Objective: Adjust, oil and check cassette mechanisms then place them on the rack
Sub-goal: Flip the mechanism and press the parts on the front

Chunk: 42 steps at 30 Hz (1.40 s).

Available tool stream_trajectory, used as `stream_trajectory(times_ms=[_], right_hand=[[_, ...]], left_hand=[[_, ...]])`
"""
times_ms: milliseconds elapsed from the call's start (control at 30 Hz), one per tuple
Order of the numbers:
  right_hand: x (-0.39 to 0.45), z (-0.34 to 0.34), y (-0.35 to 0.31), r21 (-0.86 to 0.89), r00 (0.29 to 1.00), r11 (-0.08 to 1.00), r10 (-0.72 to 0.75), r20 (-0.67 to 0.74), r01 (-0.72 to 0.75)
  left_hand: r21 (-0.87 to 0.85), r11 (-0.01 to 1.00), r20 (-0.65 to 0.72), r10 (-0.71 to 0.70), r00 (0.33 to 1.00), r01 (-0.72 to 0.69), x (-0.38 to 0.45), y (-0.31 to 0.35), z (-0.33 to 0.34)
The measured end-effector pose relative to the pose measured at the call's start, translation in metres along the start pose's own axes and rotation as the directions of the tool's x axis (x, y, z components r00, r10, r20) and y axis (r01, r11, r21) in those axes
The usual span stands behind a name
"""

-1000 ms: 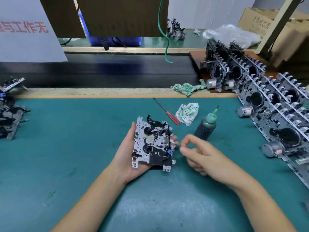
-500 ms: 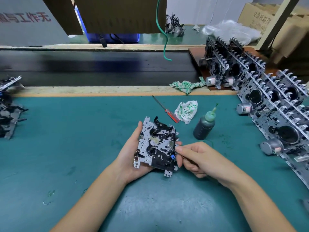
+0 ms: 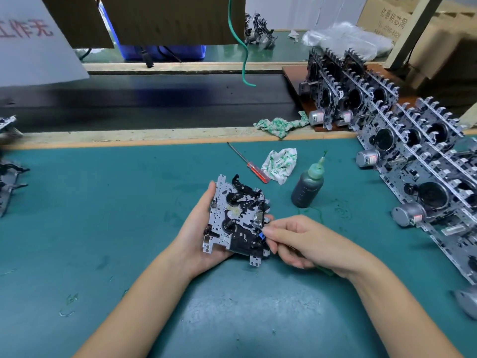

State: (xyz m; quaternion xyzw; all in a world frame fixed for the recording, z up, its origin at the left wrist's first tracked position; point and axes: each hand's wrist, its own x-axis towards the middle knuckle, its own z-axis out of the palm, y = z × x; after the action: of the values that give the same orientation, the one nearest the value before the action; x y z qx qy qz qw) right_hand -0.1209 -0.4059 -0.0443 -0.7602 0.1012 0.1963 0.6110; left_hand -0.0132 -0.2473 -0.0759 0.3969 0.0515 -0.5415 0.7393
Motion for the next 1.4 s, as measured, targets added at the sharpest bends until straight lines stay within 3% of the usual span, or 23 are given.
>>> stream_trajectory(times_ms=[167,333,1167,1400], right_hand=[[0.002,0.001,0.001,0.034,0.999,0.999,0.002,-0.048,0.000],[0.003,0.002,0.003,0.032,1.000,0.999,-0.006,0.000,0.006],[0.006,0.003,0.001,-0.157,0.999,0.987,-0.030,-0.046,0.023],[0.005,0.002,0.005,-0.083,0.986,0.990,-0.120,-0.119,0.111]], left_hand=[[-0.007,1.000,-0.014,-0.001,1.000,0.001,-0.001,0.000,0.001],[0.008,1.000,-0.027,0.011,1.000,-0.011,-0.002,0.001,0.002],[0.060,0.995,-0.135,0.086,0.987,-0.079,-0.001,-0.001,0.007],[-0.046,0.999,-0.092,0.021,0.996,-0.025,-0.010,0.000,0.011]])
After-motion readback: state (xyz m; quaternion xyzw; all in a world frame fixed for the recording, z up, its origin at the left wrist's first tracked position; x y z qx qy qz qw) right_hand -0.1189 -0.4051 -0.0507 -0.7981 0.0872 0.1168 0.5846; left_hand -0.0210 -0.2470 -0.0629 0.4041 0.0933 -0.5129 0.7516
